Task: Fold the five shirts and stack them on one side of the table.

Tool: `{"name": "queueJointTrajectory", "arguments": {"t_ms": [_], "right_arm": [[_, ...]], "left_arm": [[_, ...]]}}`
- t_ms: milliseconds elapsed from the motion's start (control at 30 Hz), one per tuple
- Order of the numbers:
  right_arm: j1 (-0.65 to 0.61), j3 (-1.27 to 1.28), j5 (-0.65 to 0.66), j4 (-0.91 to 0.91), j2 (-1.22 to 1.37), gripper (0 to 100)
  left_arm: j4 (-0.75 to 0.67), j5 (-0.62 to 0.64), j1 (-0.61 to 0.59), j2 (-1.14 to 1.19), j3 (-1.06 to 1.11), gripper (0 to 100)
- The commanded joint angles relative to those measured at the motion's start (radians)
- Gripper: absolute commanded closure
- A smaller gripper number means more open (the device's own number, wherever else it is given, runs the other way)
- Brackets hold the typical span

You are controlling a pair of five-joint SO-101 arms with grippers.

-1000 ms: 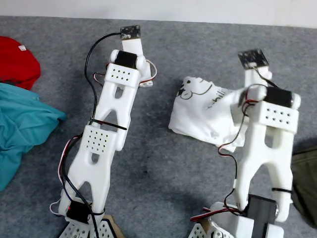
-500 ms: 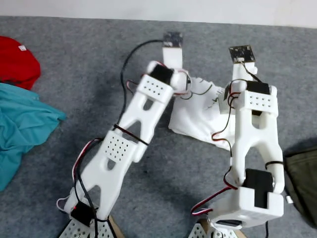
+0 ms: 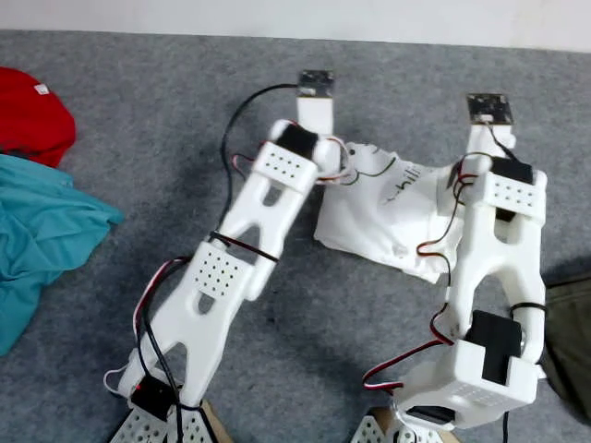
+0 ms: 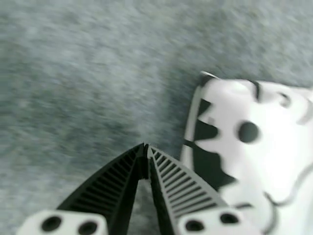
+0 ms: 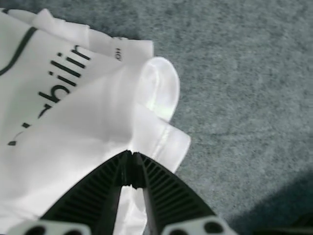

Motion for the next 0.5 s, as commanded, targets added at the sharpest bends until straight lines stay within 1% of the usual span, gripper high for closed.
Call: {"name": "queueJointTrajectory", "arguments": {"t_ms": [0, 100, 200, 233, 267, 333, 400, 467], "right_arm": [[0.022, -0.047, 0.029, 0.059, -0.013, 99.3], [0.021, -0.067, 0.023, 0.076, -0.015, 99.2], [0.004, -0.134, -0.037, 0.050, -0.010, 98.6], [-0.012, -0.163, -0.058, 0.050, -0.007, 96.9], [-0.024, -0.188, -0.077, 0.051, -0.002, 93.3], [-0.050, -0.229, -0.115, 0.051, 0.015, 82.7], [-0.073, -0.260, -0.124, 0.051, 0.045, 74.2], [-0.091, -0.282, -0.124, 0.051, 0.084, 72.8]], "left_arm": [[-0.009, 0.003, -0.044, -0.018, -0.028, 99], [-0.009, 0.003, -0.051, -0.019, -0.028, 99], [-0.009, 0.003, -0.051, -0.019, -0.028, 99], [-0.009, 0.003, -0.051, -0.019, -0.028, 99], [-0.009, 0.003, -0.053, -0.019, -0.028, 99], [-0.009, 0.003, -0.062, -0.019, -0.028, 99], [-0.009, 0.003, -0.073, -0.019, -0.028, 99], [-0.009, 0.003, -0.085, -0.019, -0.028, 99]]}}
